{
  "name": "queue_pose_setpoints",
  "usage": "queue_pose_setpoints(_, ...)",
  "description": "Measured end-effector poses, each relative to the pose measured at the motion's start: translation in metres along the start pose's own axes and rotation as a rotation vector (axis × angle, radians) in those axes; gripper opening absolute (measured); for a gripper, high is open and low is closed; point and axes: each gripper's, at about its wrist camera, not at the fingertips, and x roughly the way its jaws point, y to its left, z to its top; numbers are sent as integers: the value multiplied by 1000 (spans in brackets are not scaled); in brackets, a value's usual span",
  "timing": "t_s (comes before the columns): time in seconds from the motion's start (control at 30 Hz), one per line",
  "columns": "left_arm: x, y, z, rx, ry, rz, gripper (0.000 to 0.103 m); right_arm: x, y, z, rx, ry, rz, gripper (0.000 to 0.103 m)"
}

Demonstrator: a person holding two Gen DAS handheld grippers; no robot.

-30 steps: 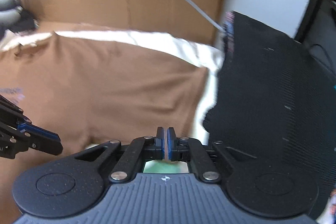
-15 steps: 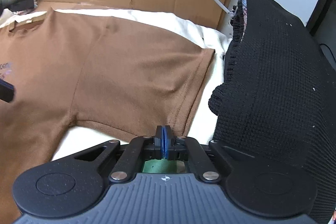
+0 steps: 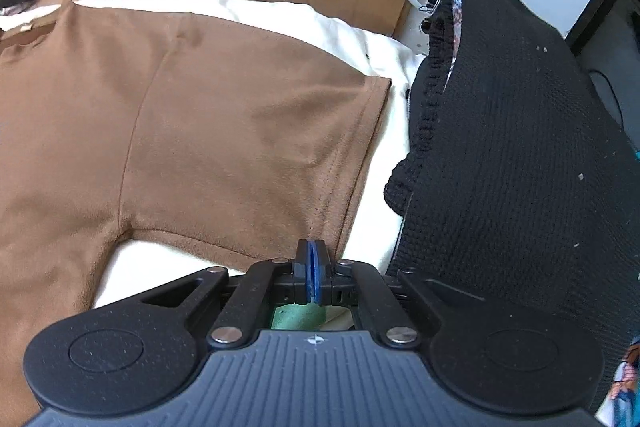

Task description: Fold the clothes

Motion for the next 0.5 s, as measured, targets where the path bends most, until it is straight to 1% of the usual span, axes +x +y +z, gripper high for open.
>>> queue_pose_setpoints(0.03, -8, 9, -4, -3, -1, 19, 12, -5, 0, 1, 6, -8, 1, 6)
queue_pose_setpoints(0.13, -32, 32, -16, -31, -23, 66, 13, -25, 2, 8, -30, -45, -1, 6)
queue_pose_setpoints(0.23, -55, 53, -27, -85, -61, 103, 17, -40, 1, 19, -53, -52, 5, 8)
queue_pose_setpoints(0.27, -62, 59, -30, -97, -76, 116, 24, -45, 0, 22, -51, -52, 10, 13)
queue_pose_setpoints(0.3, -69, 64, -33, -106, -91, 131, 29, -50, 1, 25, -51, -54, 18, 17)
queue_pose_setpoints(0.33, -75, 70, -37, -113, -104, 153, 37, -56, 1, 28, -50, -55, 27, 25)
queue_pose_setpoints(0.37, -81, 78, -42, -123, -113, 173, 38, -61, 2, 31, -53, -58, 35, 31)
queue_pose_setpoints(0.5, -99, 114, -66, -196, -135, 233, 38, -81, 18, 40, -91, -89, 65, 36)
